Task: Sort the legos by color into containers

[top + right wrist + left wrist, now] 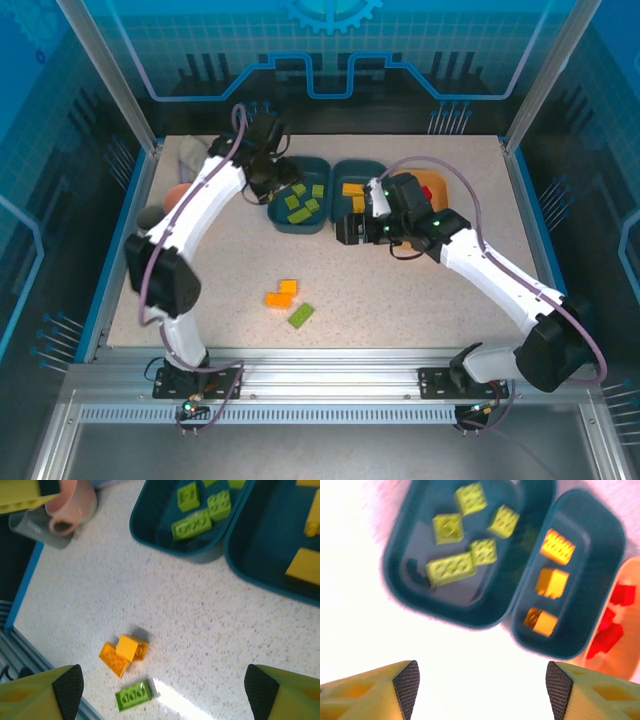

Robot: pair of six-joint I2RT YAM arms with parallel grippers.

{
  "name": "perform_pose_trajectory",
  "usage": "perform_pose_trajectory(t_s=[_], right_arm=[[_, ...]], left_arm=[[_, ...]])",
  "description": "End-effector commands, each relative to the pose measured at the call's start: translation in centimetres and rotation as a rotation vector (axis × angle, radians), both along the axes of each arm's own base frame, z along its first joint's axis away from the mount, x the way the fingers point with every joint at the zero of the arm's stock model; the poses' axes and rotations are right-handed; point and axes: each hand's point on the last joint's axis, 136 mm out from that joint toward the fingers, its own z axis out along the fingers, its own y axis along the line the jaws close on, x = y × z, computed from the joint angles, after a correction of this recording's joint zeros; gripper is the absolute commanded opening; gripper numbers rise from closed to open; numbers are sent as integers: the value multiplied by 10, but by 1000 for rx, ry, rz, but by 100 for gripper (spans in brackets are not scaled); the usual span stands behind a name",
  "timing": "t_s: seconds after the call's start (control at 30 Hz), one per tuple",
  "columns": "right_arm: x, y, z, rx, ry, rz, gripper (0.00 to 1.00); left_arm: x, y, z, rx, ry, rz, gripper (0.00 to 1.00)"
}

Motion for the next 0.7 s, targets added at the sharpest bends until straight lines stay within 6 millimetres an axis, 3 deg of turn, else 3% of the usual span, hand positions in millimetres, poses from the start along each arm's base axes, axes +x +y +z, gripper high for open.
perform_pose_trajectory(t_s=[0.0,0.07,0.17,0.33,0.43,0.6,0.67], right_arm=[[-28,5,-10,-79,-15,78,86],[-41,8,-16,-111,-17,119,86],[-61,8,-22,-140,-24,161,85],[-89,-5,-14,-97,-55,167,85],[-104,-18,-1,-42,-76,152,86],[-123,-37,9,1,-65,120,88],[-129,-45,-3,-13,-42,98,88]], left_arm=[[-50,13,-23,-12,111,20,70],[-78,14,-33,-18,141,-32,69],[-123,-7,-47,-25,141,-242,68],[-200,-35,-102,151,212,-567,66],[-218,-39,-134,195,240,-620,65],[-221,-45,-159,285,255,-671,68],[-223,-51,-166,308,261,-709,68]])
